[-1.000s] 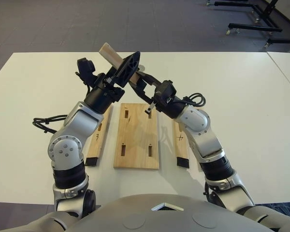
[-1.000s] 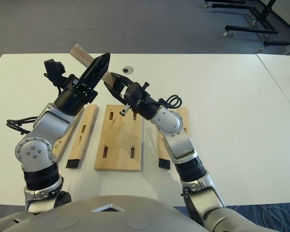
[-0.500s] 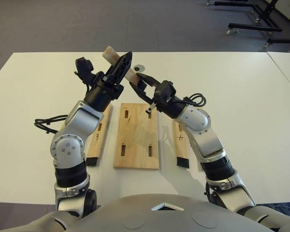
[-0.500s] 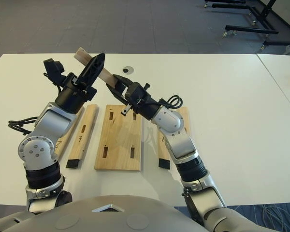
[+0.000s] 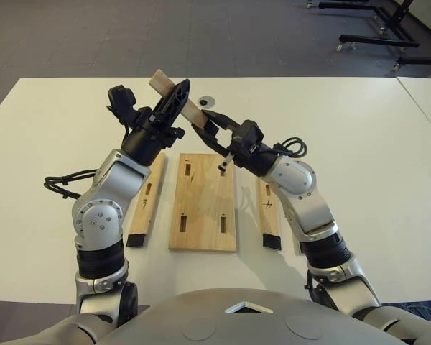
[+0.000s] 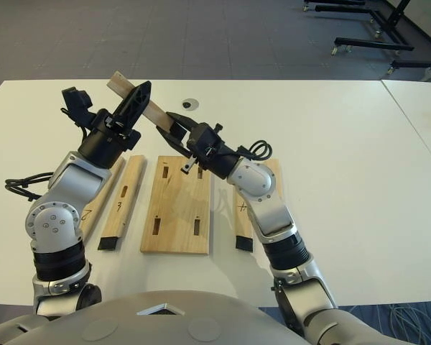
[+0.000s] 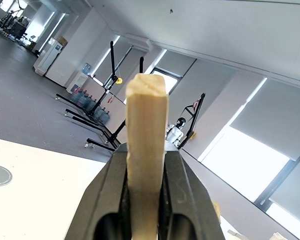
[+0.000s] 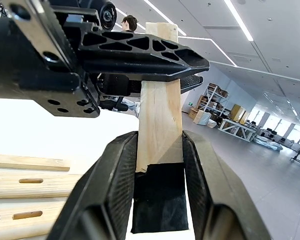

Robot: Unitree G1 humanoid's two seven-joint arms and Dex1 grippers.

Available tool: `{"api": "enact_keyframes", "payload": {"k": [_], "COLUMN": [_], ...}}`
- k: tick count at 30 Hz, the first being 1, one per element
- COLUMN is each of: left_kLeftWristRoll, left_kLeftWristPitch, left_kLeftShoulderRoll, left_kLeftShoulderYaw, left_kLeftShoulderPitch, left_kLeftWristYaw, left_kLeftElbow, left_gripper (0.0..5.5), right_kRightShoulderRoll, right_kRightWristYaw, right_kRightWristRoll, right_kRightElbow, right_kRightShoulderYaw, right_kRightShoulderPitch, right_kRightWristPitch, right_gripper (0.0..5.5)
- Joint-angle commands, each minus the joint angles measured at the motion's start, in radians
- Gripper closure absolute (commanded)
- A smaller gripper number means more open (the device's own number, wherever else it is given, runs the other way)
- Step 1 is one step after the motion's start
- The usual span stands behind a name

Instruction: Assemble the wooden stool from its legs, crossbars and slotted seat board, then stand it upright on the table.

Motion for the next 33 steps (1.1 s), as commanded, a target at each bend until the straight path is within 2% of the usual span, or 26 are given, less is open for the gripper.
{"api": "enact_keyframes", "payload": {"k": [1,3,7,11,13,16,18,26,30,33], "left_kLeftWristRoll": [0.001,0.004,0.015,0.039,0.056,0.091,0.128,0.383,0.478,0.554], "left_kLeftWristPitch": [-0.010,-0.015,-0.024,-0.033,-0.039,-0.052,-0.061,-0.116,-0.146,-0.232], "left_kLeftShoulderRoll": [-0.003,-0.004,-0.004,0.002,0.007,0.021,0.036,0.168,0.261,0.279], "left_kLeftShoulderYaw": [-0.012,-0.010,-0.007,0.002,0.005,0.026,0.034,0.016,0.039,0.068], "left_kLeftShoulderPitch": [0.011,0.013,0.012,0.012,0.017,0.024,0.029,0.161,0.219,0.293], "left_kLeftWristYaw": [-0.030,-0.035,-0.039,-0.031,-0.030,-0.028,-0.028,-0.071,-0.137,-0.181], "left_kLeftElbow": [-0.003,0.000,0.006,0.012,0.016,0.019,0.016,-0.087,-0.086,-0.053], "left_gripper": [5.10,5.10,5.11,5.11,5.11,5.11,5.11,5.11,5.11,5.11], "right_kRightShoulderRoll": [-0.009,-0.009,-0.010,-0.035,-0.047,-0.070,-0.073,-0.026,-0.006,0.018], "right_kRightWristYaw": [0.008,0.001,0.015,0.059,0.069,0.073,0.045,-0.193,-0.246,-0.270], "right_kRightWristRoll": [0.008,0.009,0.054,0.170,0.273,0.581,0.676,0.459,0.417,0.410], "right_kRightElbow": [-0.007,-0.005,-0.016,-0.075,-0.118,-0.210,-0.221,-0.113,-0.150,-0.175], "right_kRightShoulderYaw": [-0.013,-0.022,-0.043,-0.090,-0.145,-0.263,-0.322,-0.338,-0.354,-0.353], "right_kRightShoulderPitch": [-0.019,-0.018,-0.015,-0.007,-0.012,-0.045,-0.080,-0.040,0.031,0.059], "right_kRightWristPitch": [0.025,0.035,0.073,0.173,0.256,0.479,0.534,0.462,0.434,0.413], "right_gripper": [4.20,4.20,3.14,2.40,2.06,1.42,1.02,0.99,0.99,0.99]}}
